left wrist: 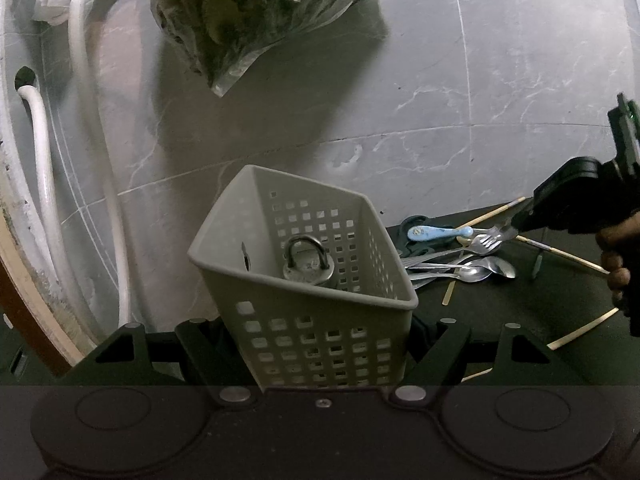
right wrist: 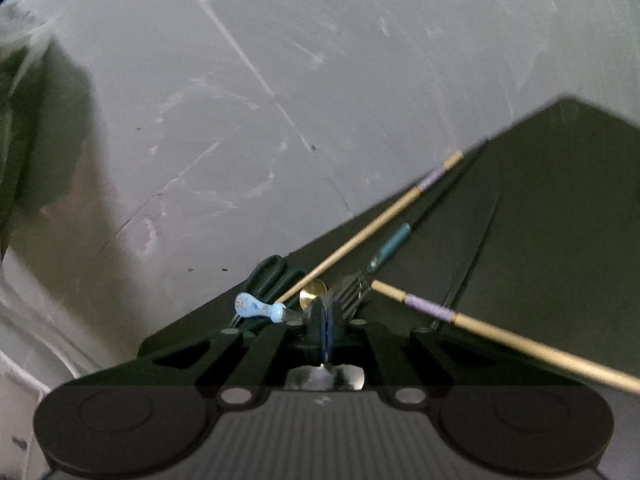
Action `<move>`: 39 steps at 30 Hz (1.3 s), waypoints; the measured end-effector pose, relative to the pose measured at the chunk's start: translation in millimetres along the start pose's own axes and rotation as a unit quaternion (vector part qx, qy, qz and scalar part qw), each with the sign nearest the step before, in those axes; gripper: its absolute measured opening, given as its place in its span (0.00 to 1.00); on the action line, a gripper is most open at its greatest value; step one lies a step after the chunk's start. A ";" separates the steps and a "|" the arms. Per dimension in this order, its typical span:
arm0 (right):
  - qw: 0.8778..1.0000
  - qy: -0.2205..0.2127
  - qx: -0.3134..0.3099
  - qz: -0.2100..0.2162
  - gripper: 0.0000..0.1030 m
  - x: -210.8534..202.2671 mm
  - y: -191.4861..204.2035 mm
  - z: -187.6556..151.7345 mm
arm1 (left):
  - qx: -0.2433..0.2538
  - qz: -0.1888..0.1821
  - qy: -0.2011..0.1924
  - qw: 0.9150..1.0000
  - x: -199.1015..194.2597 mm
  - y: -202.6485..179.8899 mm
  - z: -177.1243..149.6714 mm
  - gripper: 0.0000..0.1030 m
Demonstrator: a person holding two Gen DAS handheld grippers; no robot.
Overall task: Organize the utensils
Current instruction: 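Grasp the blue-handled spoon from the pile with the right tool, then lift the blue-handled spoon and drop it into the caddy with the right tool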
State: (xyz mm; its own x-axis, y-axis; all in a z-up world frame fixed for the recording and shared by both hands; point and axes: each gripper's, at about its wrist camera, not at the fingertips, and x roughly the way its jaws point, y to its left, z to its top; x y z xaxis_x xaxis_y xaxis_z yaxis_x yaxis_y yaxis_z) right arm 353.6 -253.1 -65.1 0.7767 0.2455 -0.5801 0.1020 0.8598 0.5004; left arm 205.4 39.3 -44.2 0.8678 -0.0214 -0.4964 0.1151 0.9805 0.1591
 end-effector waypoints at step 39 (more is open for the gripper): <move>0.929 -0.125 -0.349 0.016 0.01 -94.9 138.1 17.0 | 0.001 -0.017 -0.017 1.000 5.5 4.3 -1.6 0.76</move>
State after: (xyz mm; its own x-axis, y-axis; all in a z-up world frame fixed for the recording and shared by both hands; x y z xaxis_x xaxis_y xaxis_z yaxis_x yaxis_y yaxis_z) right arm 304.6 -165.3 70.0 0.9011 0.2401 -0.3611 -0.2845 0.9558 -0.0745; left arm 209.9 43.7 -47.5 0.8791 -0.0619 -0.4726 0.1465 0.9787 0.1442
